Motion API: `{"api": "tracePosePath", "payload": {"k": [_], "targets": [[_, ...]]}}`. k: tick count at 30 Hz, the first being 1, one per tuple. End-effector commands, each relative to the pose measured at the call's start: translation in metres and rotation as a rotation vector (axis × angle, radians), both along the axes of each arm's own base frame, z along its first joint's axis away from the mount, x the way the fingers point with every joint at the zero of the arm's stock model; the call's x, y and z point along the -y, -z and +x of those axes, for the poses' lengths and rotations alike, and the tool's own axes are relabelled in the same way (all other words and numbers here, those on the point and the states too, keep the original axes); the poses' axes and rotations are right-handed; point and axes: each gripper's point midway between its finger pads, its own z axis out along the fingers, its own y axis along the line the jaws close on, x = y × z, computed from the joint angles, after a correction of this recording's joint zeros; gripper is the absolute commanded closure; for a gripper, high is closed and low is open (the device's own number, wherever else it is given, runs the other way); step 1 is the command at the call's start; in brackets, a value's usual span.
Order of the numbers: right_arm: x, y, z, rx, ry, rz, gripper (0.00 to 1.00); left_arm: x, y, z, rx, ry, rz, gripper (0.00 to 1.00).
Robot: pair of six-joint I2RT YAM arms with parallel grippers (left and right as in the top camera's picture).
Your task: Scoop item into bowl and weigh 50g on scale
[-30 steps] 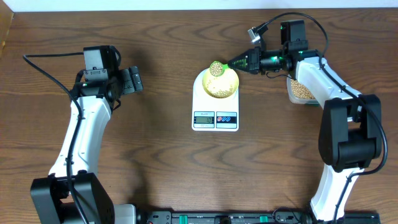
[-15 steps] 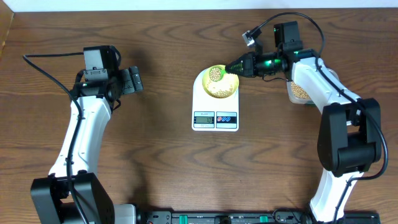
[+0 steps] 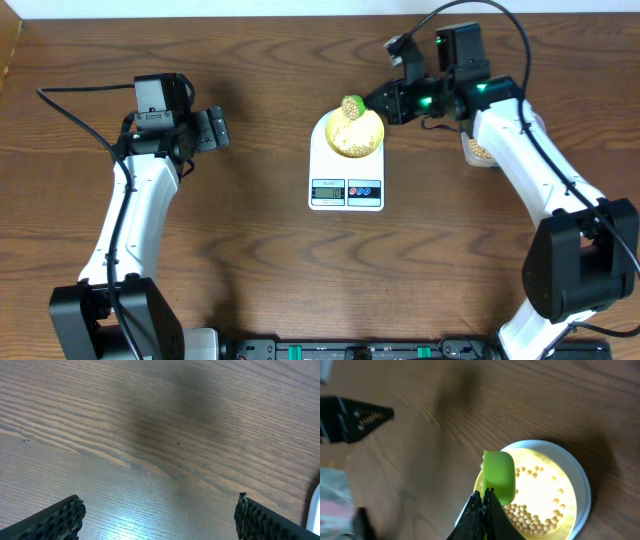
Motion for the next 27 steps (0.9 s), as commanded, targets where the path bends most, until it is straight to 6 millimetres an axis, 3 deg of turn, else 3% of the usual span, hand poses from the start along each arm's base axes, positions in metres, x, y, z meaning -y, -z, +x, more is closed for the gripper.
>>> {"api": "tracePosePath", "payload": {"k": [1, 6, 27], "targets": [[0.0002, 0.0059, 0.0012, 0.103, -0.028, -0.115, 0.99, -0.0029, 0.0053, -0.0003, -0.016, -0.017, 0.007, 0.02], [0.0015, 0.0141, 0.0052, 0.158, -0.018, -0.219, 0.99, -0.0029, 0.0052, -0.0002, -0.015, -0.017, 0.007, 0.02], [-0.0028, 0.0132, 0.0039, 0.161, -0.025, -0.214, 0.99, -0.0027, 0.0053, -0.0003, -0.016, -0.017, 0.007, 0.02]]}}
